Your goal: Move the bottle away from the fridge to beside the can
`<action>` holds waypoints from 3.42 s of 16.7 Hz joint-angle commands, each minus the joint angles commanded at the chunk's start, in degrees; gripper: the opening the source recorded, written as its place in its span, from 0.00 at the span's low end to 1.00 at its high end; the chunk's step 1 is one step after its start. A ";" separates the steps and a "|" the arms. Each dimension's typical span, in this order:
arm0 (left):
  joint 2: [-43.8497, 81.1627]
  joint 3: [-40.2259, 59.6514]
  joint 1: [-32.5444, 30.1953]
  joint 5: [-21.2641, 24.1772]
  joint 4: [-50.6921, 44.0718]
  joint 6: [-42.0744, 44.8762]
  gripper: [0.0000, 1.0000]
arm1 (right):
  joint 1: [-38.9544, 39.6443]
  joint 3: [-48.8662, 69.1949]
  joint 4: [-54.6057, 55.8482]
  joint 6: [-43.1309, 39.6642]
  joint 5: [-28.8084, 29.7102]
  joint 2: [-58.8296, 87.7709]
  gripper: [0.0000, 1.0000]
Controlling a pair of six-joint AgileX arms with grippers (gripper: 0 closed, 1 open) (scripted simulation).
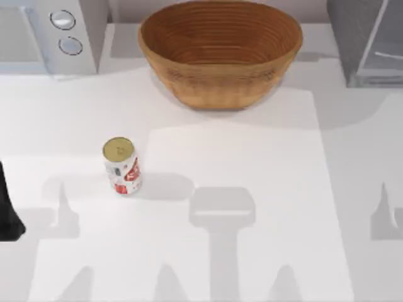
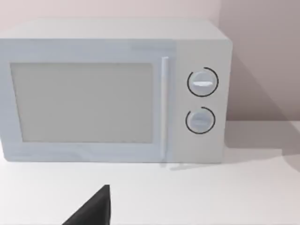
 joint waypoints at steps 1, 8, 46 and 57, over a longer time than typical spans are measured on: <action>0.00 0.00 0.00 0.00 0.00 0.00 1.00 | 0.00 0.00 0.00 0.00 0.00 0.00 1.00; 0.00 0.00 0.00 0.00 0.00 0.00 1.00 | -1.76 7.77 9.63 0.19 -1.16 12.59 1.00; 0.00 0.00 0.00 0.00 0.00 0.00 1.00 | -10.62 70.87 61.12 -0.19 -8.50 132.09 1.00; 0.00 0.00 0.00 0.00 0.00 0.00 1.00 | -10.54 72.00 60.55 -0.20 -8.41 132.66 0.55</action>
